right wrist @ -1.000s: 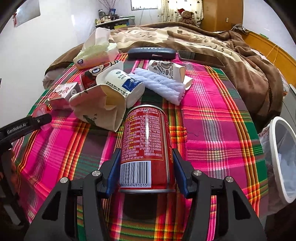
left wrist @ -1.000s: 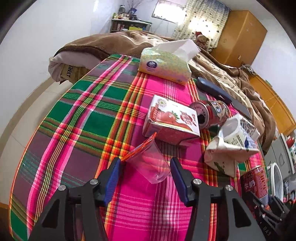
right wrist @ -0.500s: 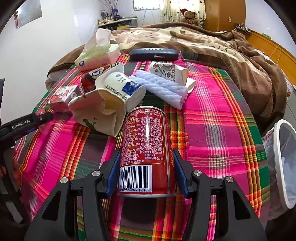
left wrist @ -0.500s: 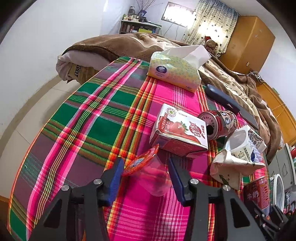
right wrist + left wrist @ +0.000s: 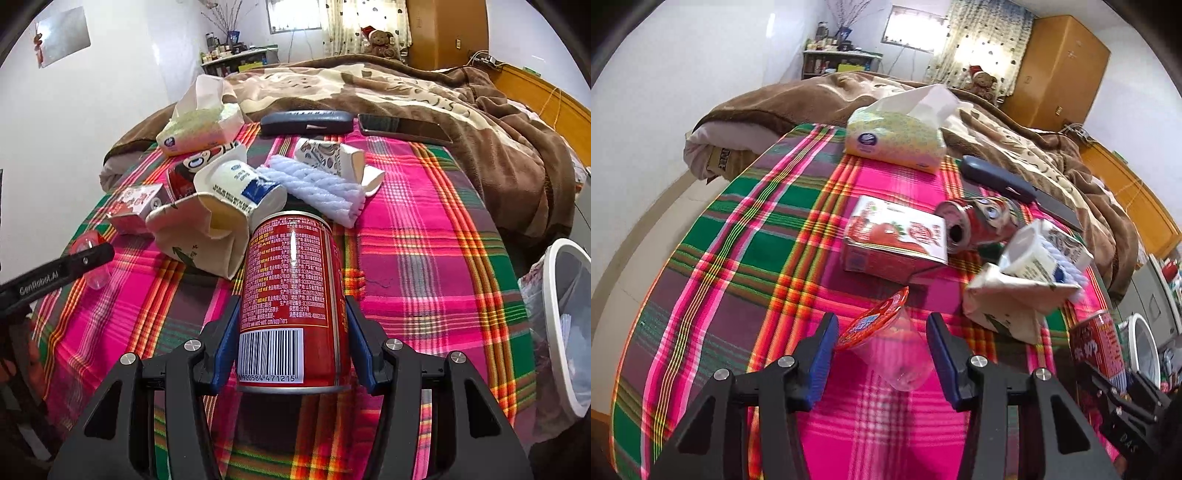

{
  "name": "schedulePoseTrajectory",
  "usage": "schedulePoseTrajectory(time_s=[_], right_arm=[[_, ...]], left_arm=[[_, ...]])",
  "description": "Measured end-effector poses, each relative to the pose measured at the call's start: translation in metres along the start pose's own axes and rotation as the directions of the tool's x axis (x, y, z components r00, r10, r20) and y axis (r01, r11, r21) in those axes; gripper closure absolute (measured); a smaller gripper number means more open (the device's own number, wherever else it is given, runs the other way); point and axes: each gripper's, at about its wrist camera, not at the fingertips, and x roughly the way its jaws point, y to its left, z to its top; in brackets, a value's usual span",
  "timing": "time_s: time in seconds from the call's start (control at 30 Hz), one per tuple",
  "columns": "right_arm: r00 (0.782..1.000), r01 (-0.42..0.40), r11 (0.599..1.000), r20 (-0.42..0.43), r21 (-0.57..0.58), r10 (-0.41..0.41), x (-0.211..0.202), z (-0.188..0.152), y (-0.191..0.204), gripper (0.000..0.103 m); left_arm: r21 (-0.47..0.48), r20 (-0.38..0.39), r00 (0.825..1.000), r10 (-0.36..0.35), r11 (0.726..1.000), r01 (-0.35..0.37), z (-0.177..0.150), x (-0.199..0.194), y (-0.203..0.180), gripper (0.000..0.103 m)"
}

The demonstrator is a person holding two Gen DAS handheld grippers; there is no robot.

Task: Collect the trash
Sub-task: 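Grasp the clear plastic cup with red lid with the left gripper, then carry the can and cup over the wastebasket and open both grippers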

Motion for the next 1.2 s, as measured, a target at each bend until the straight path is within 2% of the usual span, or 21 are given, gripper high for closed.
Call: schedulePoseTrajectory(time_s=[0.23,0.63,0.97,1.2], right_arm=[[0.999,0.002,1.0,0.053,0.023,-0.003,-0.018,0.003,-0.014,0.049],[0.992,0.033,0.996,0.121,0.081,-0.043,-0.05,0.002,-0.054,0.049],[0.98,0.08,0.986,0.167,0.144,-0.104,-0.078,-0.003,-0.1,0.049],[0.971,0.121,0.971,0.18,0.205,-0.159,-0.092,-0.009,-0.137,0.049]], left_arm=[[0.052,0.029,0.999,-0.028,0.998,0.027,-0.007,-0.023,-0.026,0.053],[0.171,0.067,0.989,-0.134,0.978,0.121,-0.018,-0.055,-0.098,0.053],[0.273,0.06,0.974,-0.216,0.943,0.192,-0.029,-0.064,-0.163,0.053],[0.339,0.034,0.958,-0.283,0.905,0.256,-0.035,-0.064,-0.215,0.053]])
